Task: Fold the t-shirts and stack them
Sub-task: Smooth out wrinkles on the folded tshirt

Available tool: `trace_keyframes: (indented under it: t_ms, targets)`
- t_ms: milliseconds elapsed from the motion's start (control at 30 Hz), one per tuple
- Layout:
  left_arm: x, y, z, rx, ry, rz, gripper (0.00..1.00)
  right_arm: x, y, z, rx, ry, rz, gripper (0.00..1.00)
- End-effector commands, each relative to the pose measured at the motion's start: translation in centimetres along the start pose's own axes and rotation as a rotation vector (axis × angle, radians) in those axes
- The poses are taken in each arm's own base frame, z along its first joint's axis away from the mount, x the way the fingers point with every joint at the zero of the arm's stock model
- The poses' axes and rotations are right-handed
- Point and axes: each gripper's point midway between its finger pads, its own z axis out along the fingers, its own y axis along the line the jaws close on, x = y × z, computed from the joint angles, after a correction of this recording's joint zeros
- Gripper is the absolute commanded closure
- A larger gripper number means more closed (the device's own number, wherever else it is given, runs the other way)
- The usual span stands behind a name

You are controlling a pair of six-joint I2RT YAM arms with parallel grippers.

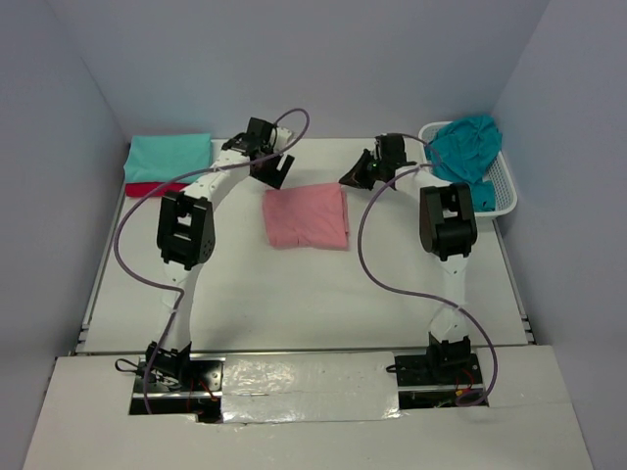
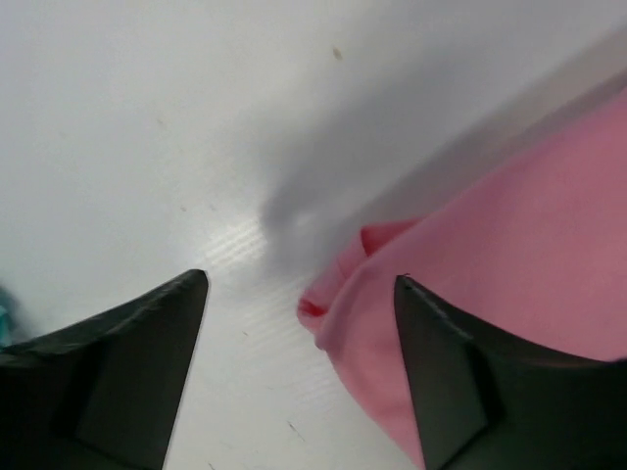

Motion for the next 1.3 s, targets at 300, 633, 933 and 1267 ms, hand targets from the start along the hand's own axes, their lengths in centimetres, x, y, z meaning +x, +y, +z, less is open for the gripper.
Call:
trace_keyframes:
  t_ms: [300, 633, 933, 1267]
  targets:
    - [-4.8, 1.0, -12.7, 0.099, -0.179, -0.059, 0.11, 1.6, 2.7, -11.4, -0.001, -0.010, -0.127, 0.51]
    - [9.0, -7.5, -13.0, 0.424, 0.098, -0.096, 0.30, 13.1, -1.0, -11.5, 0.045, 0.233, -0.229, 0.52]
    - [10.2, -9.3, -10.0, 0.429, 0.118, -0.124, 0.29, 16.5, -2.4, -10.7, 0.045, 0.319, -0.264, 0.56]
    - [10.9, -11.1, -8.2, 0.459, 0.132, -0.120, 0.42, 17.5, -3.8, -9.9, 0.058, 0.339, -0.248, 0.56]
